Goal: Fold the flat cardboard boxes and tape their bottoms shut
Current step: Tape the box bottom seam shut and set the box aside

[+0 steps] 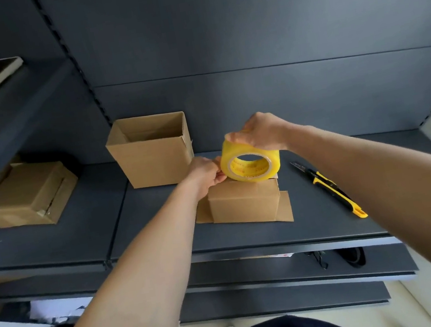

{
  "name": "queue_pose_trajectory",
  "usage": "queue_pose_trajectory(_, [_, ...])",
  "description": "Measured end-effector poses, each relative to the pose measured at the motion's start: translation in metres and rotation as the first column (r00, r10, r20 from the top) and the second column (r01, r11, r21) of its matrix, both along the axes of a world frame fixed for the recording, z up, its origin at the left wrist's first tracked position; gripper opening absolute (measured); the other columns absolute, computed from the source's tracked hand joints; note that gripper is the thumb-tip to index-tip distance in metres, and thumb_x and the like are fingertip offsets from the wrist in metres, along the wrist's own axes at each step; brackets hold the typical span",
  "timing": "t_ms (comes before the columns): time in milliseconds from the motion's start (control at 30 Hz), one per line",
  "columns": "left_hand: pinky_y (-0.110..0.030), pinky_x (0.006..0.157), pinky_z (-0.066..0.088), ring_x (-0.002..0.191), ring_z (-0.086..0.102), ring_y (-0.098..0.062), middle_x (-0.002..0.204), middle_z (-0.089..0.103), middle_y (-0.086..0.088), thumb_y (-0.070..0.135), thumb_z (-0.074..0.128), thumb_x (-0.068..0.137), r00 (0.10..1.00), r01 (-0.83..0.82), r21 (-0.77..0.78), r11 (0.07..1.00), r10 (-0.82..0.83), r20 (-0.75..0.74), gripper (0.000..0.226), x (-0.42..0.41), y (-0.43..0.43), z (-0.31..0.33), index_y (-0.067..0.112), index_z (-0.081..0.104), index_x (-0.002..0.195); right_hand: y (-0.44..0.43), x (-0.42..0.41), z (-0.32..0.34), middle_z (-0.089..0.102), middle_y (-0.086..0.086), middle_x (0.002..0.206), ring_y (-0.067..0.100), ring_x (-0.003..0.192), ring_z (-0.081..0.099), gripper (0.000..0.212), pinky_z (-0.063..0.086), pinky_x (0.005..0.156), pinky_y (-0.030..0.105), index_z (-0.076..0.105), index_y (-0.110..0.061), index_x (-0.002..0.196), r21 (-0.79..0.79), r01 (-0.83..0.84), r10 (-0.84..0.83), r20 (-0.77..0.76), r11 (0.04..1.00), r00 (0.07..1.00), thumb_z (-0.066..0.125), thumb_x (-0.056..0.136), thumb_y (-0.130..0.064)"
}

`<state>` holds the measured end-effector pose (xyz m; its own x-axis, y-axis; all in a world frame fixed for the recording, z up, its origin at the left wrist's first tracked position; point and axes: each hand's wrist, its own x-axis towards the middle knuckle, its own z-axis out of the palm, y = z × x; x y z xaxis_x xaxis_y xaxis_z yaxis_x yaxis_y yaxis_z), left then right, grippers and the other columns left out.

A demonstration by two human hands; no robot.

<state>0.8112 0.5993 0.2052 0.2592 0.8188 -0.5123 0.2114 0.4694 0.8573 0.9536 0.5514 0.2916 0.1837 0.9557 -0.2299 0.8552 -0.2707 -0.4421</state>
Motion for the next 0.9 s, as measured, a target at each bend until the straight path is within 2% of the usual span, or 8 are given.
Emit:
queue_pose_trajectory(167, [-0.023,0.066,0.055,0.069,0.058,-0.014,0.079,0.054,-0.009,0.013,0.049,0.099,1.0,-0.028,0.034,0.999,0.028,-0.002,0.02,-0.002,0.001,-0.004,0.003,0.051,0.081,0.0,-0.002,0.003,0.049,0.003,0.069,0.022,0.064,0.048,0.052,0.037,0.054,0.029,0.052,-0.012,0.07,-0.051,-0.018,0.027,0.171,0.999,0.985,0.054,0.082,-0.063])
queue_pose_trajectory(267, [-0.024,0.069,0.055,0.069,0.059,-0.014,0.081,0.054,-0.009,0.014,0.046,0.1,0.998,-0.049,0.044,0.998,0.05,-0.031,0.014,-0.002,0.0,-0.005,0.003,0.05,0.093,-0.001,-0.002,0.004,0.049,0.004,0.077,0.028,0.077,0.052,0.051,0.04,0.062,0.03,0.05,-0.013,0.077,-0.104,-0.012,0.037,0.24,0.994,0.97,0.054,0.083,-0.063])
queue_pose_trajectory(367, [-0.026,0.071,0.056,0.068,0.061,-0.014,0.088,0.056,-0.012,0.014,0.044,0.1,0.996,-0.055,0.055,0.997,0.058,-0.062,0.013,-0.001,-0.001,-0.006,0.004,0.051,0.096,-0.005,-0.002,0.008,0.051,0.004,0.087,0.028,0.086,0.051,0.052,0.041,0.069,0.032,0.044,-0.015,0.072,-0.184,-0.023,0.092,0.376,0.983,0.922,0.054,0.084,-0.064])
queue_pose_trajectory(433, [-0.026,0.07,0.056,0.065,0.06,-0.014,0.084,0.055,-0.01,0.014,0.044,0.1,0.994,-0.081,0.055,0.995,0.084,-0.066,0.019,0.0,-0.001,-0.007,-0.001,0.052,0.11,-0.007,-0.002,0.009,0.052,0.005,0.094,0.028,0.091,0.052,0.054,0.041,0.071,0.032,0.051,-0.013,0.083,-0.21,-0.024,0.111,0.411,0.977,0.905,0.052,0.084,-0.066])
queue_pose_trajectory(500, [-0.025,0.066,0.055,0.061,0.058,-0.014,0.077,0.051,-0.008,0.014,0.042,0.101,0.991,-0.126,0.036,0.991,0.128,-0.05,0.03,0.002,-0.002,-0.006,-0.003,0.046,0.125,-0.009,-0.007,0.01,0.057,0.006,0.108,0.028,0.103,0.055,0.056,0.04,0.075,0.031,0.058,-0.014,0.109,-0.228,-0.026,0.125,0.433,0.973,0.893,0.048,0.087,-0.065])
queue_pose_trajectory(567, [-0.023,0.062,0.053,0.058,0.054,-0.013,0.073,0.049,-0.008,0.014,0.041,0.101,0.985,-0.174,0.002,0.985,0.174,-0.023,0.031,0.0,-0.004,-0.003,-0.003,0.046,0.126,-0.009,-0.017,0.011,0.058,0.005,0.119,0.027,0.112,0.055,0.056,0.04,0.077,0.031,0.057,-0.015,0.12,-0.25,-0.043,0.162,0.477,0.967,0.864,0.045,0.091,-0.061])
queue_pose_trajectory(733, [-0.022,0.052,0.047,0.057,0.049,-0.013,0.071,0.047,-0.008,0.014,0.039,0.102,0.973,-0.227,-0.049,0.973,0.228,0.023,0.03,-0.012,-0.004,-0.007,-0.004,0.048,0.124,0.0,-0.041,0.001,0.053,0.0,0.096,0.024,0.087,0.051,0.033,0.04,0.071,0.029,0.06,-0.019,0.116,-0.267,-0.064,0.213,0.58,0.962,0.787,0.046,0.094,-0.041])
queue_pose_trajectory(900, [-0.018,0.046,0.047,0.056,0.051,-0.012,0.079,0.05,-0.008,0.017,0.042,0.101,0.973,-0.23,0.01,0.973,0.23,-0.02,0.028,-0.027,-0.003,-0.019,-0.001,0.047,0.122,0.004,-0.058,-0.002,0.051,0.0,0.094,0.024,0.084,0.05,0.026,0.044,0.072,0.028,0.06,-0.019,0.113,-0.296,-0.089,0.265,0.634,0.951,0.726,0.048,0.09,-0.025])
